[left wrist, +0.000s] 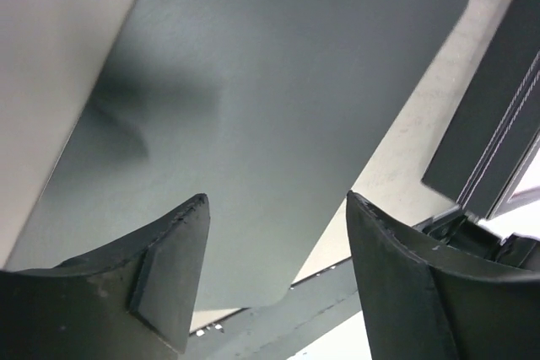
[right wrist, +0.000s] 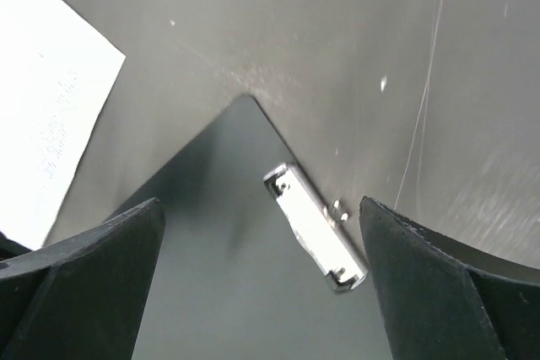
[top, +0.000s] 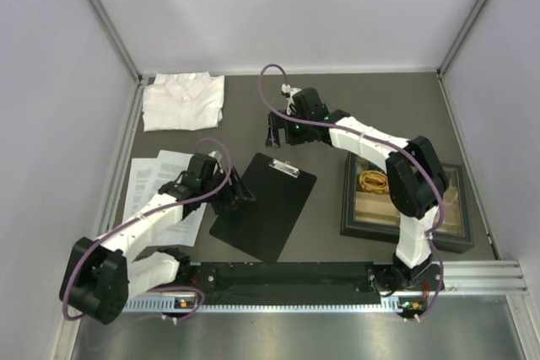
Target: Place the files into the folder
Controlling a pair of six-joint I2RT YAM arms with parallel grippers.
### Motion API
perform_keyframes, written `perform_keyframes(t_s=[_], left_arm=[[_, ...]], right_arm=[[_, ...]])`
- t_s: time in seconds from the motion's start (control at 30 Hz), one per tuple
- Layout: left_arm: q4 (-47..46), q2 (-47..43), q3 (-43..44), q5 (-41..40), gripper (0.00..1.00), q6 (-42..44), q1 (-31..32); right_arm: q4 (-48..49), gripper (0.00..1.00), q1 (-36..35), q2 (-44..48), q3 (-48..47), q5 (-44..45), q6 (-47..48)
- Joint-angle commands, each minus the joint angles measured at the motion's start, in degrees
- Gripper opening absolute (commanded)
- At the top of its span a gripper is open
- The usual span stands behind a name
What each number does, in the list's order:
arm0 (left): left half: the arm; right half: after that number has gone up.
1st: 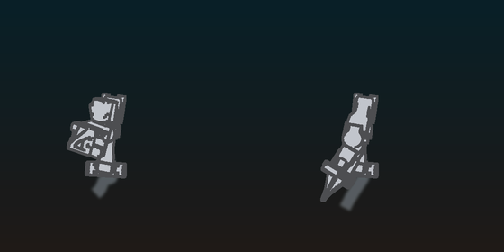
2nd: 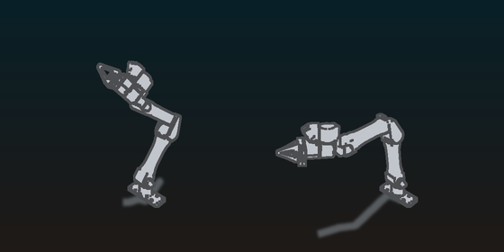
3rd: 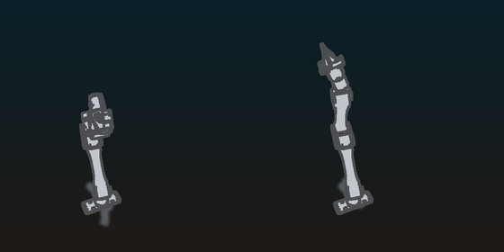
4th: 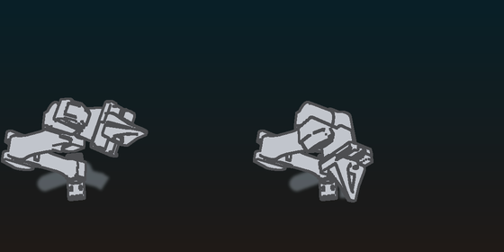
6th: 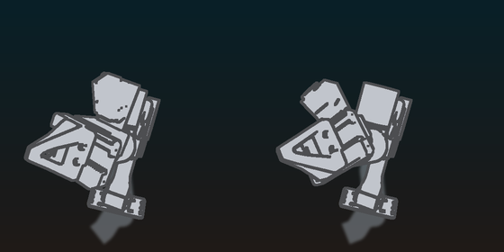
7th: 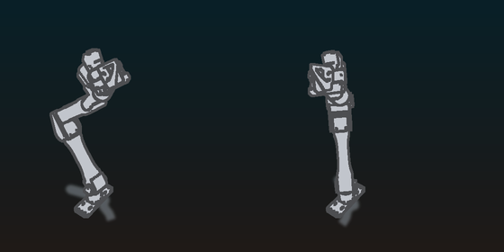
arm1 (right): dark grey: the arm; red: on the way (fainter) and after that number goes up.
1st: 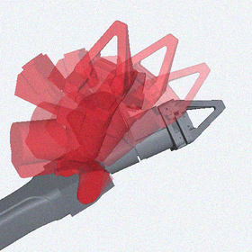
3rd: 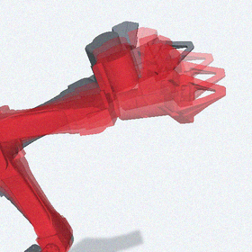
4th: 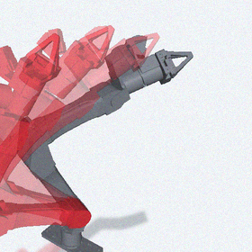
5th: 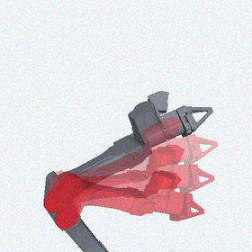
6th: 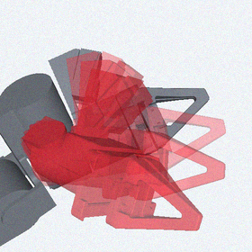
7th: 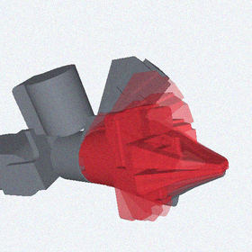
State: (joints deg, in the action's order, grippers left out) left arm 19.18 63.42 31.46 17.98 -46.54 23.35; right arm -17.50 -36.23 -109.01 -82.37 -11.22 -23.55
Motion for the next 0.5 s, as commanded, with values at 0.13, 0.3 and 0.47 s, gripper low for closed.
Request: perform_keyframes(t_s=[0.13,0.3,0.47], left_arm=[[0.08,-4.53,-7.98,-1.72,0.73,-12.42,0.11],[5.33,-11.19,-8.44,-6.28,0.84,-14.19,0.46],[15.69,-18.06,-6.24,-9.44,0.88,-16.20,0.55]], right_arm=[[-1.21,0.98,2.04,-5.50,-5.42,-4.51,6.32],[-3.60,0.99,2.13,-8.23,-7.98,-5.03,6.59],[-3.07,0.99,2.04,-8.06,-5.79,-3.55,5.89]])
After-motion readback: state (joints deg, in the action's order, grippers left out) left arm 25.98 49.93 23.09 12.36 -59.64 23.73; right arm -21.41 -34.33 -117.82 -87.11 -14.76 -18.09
